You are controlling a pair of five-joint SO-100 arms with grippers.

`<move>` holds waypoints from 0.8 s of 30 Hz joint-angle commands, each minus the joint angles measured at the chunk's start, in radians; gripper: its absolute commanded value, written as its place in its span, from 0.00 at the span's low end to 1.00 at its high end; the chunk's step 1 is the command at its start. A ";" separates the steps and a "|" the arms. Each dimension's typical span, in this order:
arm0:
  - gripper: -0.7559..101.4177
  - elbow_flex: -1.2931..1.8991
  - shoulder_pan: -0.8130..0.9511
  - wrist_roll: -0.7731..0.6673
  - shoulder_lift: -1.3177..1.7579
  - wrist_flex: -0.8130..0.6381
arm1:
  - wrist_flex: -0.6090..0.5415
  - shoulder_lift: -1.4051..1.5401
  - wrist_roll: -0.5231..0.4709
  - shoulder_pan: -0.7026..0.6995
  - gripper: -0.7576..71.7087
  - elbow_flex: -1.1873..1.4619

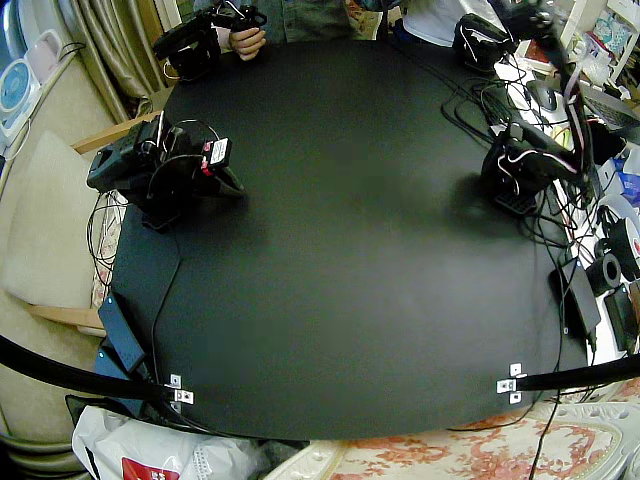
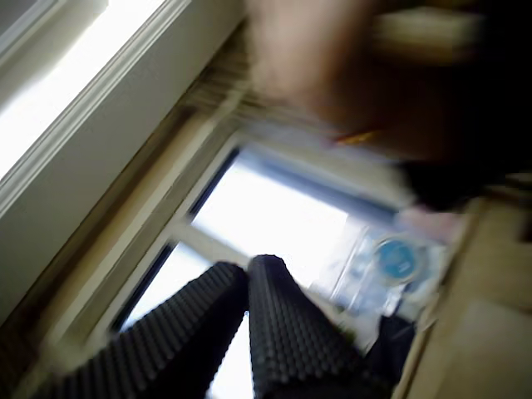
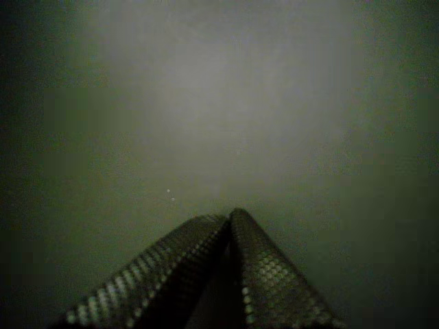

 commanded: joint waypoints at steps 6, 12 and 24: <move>0.02 0.109 0.176 0.252 0.058 0.061 | 0.020 0.031 -0.002 -0.025 0.01 -0.011; 0.01 -0.038 0.488 0.584 0.259 0.509 | 0.021 0.012 0.012 0.003 0.01 -0.011; 0.01 -0.383 -0.153 -0.212 -0.288 0.451 | 0.006 0.003 0.015 0.002 0.02 -0.011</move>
